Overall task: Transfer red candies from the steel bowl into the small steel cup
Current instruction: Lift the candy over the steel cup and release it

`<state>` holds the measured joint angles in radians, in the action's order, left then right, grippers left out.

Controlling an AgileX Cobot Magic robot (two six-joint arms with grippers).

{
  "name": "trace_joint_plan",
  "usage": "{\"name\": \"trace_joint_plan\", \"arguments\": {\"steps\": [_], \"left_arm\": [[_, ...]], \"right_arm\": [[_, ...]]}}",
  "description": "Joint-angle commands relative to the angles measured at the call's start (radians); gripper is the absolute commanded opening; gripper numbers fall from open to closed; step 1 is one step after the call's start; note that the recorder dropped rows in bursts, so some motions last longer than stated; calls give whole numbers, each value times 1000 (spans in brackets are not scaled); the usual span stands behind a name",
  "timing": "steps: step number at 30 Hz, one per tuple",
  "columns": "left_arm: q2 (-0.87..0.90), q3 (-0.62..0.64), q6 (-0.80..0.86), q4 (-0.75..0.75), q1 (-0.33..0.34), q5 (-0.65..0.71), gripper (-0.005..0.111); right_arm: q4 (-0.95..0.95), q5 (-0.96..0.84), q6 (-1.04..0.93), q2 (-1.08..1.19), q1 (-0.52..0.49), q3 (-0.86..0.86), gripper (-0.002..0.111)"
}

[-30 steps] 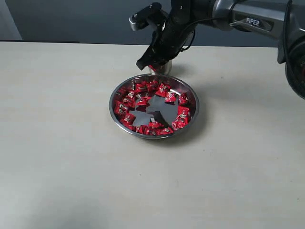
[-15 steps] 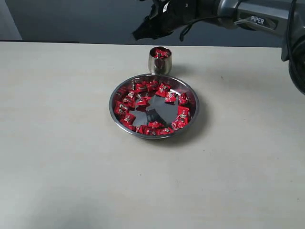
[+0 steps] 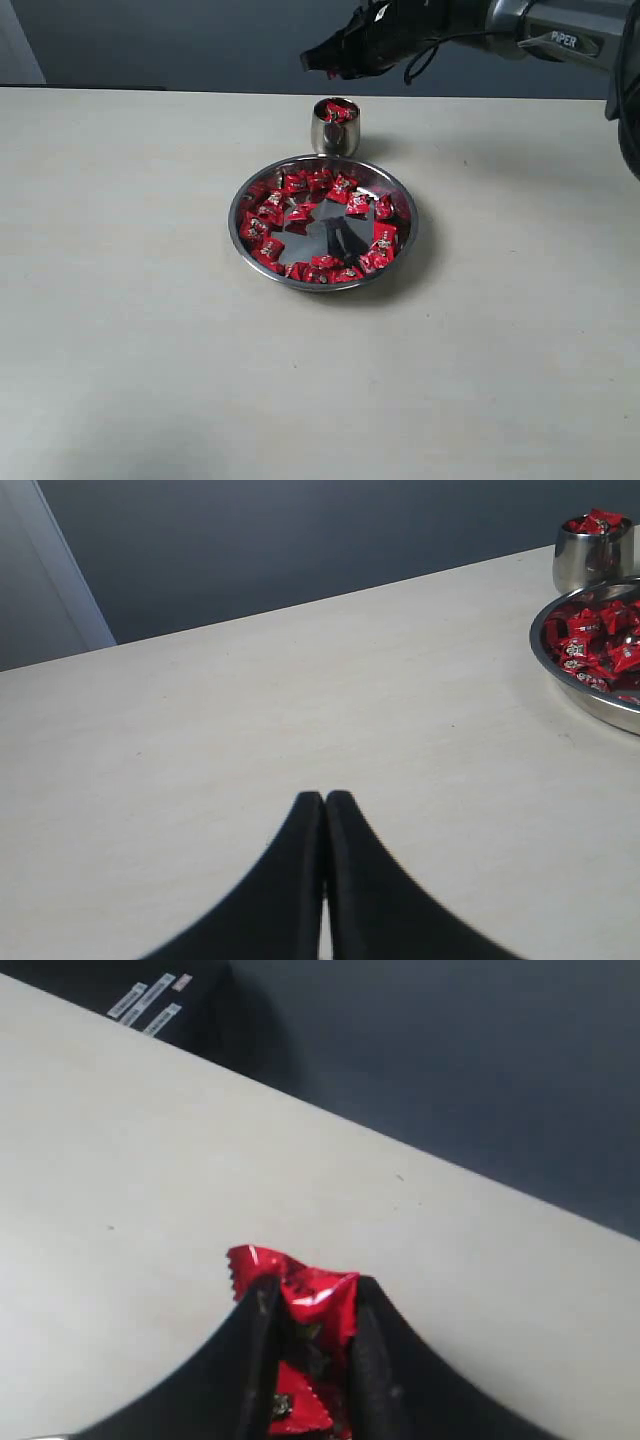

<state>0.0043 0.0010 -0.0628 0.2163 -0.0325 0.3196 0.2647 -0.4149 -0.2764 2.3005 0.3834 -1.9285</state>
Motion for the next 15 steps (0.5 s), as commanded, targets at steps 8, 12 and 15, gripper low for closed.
{"name": "trace_joint_plan", "arguments": {"steps": [8,12,15], "left_arm": [[-4,-1,-5,-2,0,-7,0],[-4,-1,-5,-2,0,-7,0],[-4,-1,-5,-2,0,-7,0]], "right_arm": [[24,24,0,56,-4,-2,0],[24,26,0,56,-4,-2,3],[24,20,0,56,-4,-2,12]]}}
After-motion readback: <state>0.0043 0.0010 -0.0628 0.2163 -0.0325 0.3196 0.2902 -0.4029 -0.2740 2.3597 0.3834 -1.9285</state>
